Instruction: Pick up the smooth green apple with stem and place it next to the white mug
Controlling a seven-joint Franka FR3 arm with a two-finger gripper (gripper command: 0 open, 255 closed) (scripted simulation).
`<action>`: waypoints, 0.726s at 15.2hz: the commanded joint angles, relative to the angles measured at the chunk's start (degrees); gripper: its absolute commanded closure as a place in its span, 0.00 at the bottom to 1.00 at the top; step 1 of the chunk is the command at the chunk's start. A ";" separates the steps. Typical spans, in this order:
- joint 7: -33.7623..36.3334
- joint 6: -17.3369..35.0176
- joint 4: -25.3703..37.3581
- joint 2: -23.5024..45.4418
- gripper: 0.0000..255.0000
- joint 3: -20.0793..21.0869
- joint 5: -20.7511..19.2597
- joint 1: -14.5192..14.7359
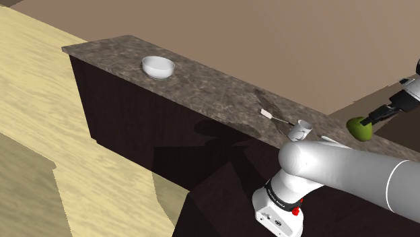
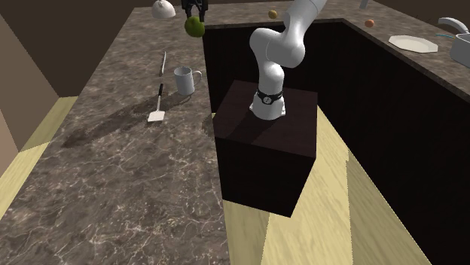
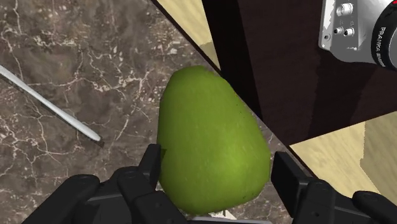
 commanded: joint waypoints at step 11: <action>-0.51 7.10 -7.42 -1.22 1.00 -4.85 -3.95 -1.06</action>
